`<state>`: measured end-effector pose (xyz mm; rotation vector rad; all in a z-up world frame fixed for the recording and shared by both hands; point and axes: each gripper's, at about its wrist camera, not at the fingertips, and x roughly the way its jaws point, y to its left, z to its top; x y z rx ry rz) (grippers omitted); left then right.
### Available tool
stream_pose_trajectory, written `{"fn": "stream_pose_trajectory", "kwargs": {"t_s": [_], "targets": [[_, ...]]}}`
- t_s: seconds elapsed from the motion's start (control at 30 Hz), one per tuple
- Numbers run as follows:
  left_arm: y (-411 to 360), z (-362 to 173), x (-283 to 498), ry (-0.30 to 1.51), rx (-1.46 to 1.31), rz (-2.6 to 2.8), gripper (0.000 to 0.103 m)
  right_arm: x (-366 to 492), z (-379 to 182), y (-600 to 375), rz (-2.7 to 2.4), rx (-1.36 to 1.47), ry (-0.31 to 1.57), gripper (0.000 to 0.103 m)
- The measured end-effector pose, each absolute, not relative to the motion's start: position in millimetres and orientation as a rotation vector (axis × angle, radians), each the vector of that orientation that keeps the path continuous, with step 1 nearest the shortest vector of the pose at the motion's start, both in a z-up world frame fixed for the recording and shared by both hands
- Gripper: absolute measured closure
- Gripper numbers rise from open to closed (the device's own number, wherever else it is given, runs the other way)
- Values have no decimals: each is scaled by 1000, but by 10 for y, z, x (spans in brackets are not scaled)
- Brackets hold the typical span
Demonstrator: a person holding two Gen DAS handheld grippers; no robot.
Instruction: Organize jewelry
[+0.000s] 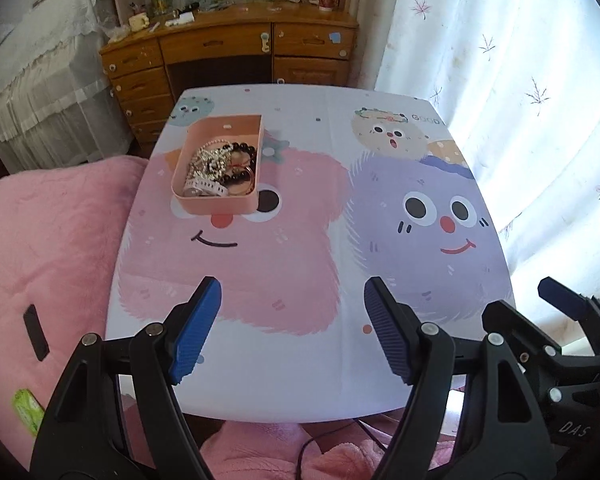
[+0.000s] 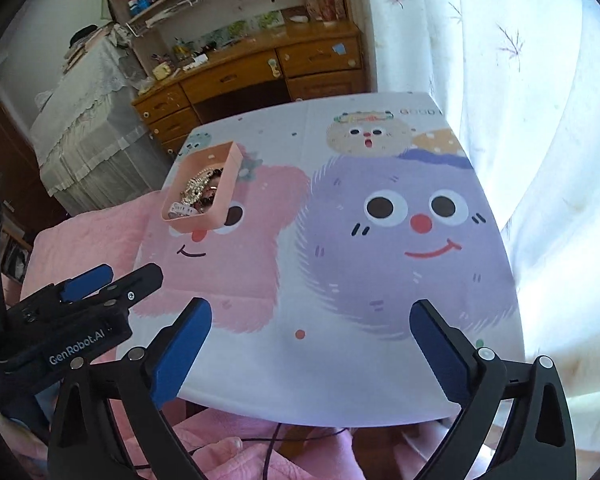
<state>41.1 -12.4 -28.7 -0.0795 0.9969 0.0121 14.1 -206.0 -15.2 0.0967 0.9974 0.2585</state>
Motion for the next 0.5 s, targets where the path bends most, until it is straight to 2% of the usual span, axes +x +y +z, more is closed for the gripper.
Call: {"fn": "stream_pose_trajectory", "kwargs": {"t_s": [0.1, 0.27, 0.33, 0.4, 0.5], "targets": [[-152, -261, 372, 994, -63, 39, 21, 211, -40, -2082, 293, 76, 983, 1], [-91, -213, 298, 975, -74, 82, 18, 445, -2, -1949, 330, 64, 966, 0], [-61, -215, 265, 972, -92, 103, 13, 520, -66, -1921, 337, 61, 975, 0], [-13, -217, 246, 970, -121, 109, 2, 547, -69, -1952, 332, 60, 976, 0], [10, -203, 225, 952, -150, 101, 0, 600, -111, -1984, 309, 50, 961, 0]]}}
